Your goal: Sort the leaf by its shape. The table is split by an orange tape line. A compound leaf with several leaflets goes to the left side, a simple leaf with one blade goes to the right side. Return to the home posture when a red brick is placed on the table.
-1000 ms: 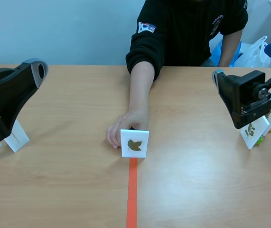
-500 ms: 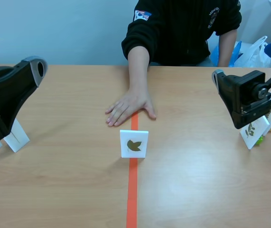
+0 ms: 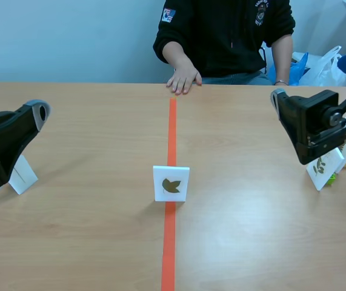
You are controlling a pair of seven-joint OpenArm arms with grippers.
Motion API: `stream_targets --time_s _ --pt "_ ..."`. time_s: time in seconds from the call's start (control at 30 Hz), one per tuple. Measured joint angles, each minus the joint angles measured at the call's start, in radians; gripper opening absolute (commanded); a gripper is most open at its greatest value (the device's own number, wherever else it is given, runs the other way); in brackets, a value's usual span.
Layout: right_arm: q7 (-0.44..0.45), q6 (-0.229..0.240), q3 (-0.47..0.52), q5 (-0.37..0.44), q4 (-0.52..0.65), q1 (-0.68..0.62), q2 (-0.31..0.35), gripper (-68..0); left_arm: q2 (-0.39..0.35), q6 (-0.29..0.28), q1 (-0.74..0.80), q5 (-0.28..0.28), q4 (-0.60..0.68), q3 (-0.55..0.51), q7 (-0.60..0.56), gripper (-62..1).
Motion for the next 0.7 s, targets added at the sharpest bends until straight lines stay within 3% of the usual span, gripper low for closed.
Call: stream_targets --time_s 0.13,0.27,0.33,0.57,0.7 --pt "0.000 0.000 0.000 0.000 0.000 0.000 0.000 -11.1 -0.021 -0.025 -0.065 0.002 -0.084 0.053 0.000 1.4" --pt "0.000 0.013 0.000 0.000 0.000 0.000 0.000 -11.1 -0.044 -0.045 -0.142 0.053 -0.167 0.138 -0.008 1.4" --pt "0.000 0.026 0.000 0.000 0.000 0.000 0.000 -11.1 -0.058 -0.048 -0.185 0.053 -0.215 0.185 -0.008 1.4" --pt "0.000 0.026 0.000 0.000 0.000 0.000 0.000 -11.1 -0.124 -0.105 -0.356 0.142 -0.395 0.394 -0.047 1.4" --pt "0.000 0.026 0.000 0.000 0.000 0.000 0.000 -11.1 -0.155 -0.130 -0.479 0.142 -0.483 0.528 -0.060 1.4"
